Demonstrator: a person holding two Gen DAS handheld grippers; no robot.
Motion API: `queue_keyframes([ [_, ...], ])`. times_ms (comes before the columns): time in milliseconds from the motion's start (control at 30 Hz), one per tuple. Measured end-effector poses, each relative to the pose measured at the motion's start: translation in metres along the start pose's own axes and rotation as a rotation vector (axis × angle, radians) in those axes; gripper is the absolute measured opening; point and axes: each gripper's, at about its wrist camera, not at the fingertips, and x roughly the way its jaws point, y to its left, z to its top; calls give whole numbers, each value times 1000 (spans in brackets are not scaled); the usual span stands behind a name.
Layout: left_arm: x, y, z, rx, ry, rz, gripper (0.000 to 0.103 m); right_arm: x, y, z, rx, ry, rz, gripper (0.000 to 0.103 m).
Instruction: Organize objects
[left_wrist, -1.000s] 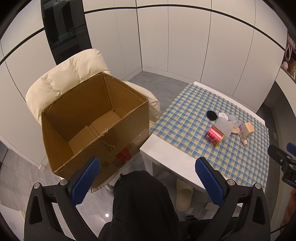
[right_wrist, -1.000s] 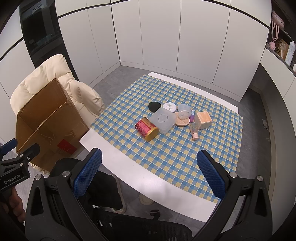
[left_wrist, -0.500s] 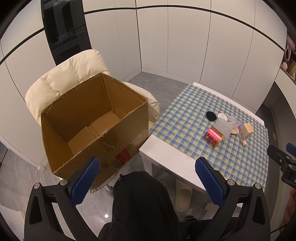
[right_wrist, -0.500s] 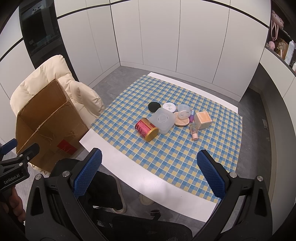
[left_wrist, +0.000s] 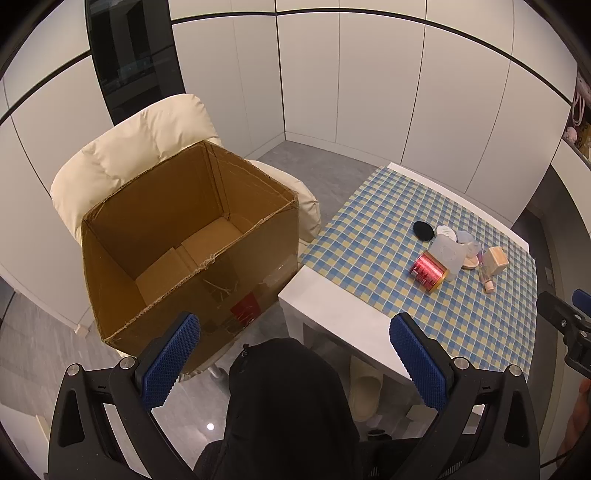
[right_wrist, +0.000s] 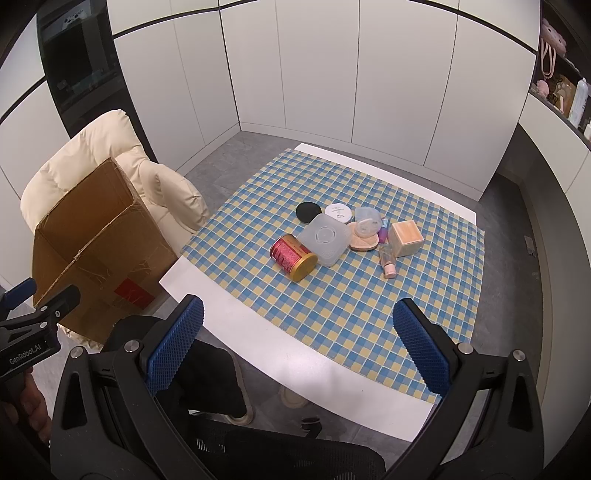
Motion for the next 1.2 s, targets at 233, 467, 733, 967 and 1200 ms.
queue_keyframes([
  [233,2,-5,2,-12,3,-24,102,0,-3,-1,5,1,-9,103],
  [467,4,-22,3,6,-16,-47,102,-4,-23,-7,42,-1,-29,103],
  [733,4,-51,3,108,-55,-60,102,-9,-46,-14,78,-2,-58,103],
  [967,11,-76,5,158,-32,-77,102,-9,-65,-19,106,-5,-91,103],
  [1200,22,-101,14,209,-3,-154,102,-6,-78,-20,105,-14,-115,103],
])
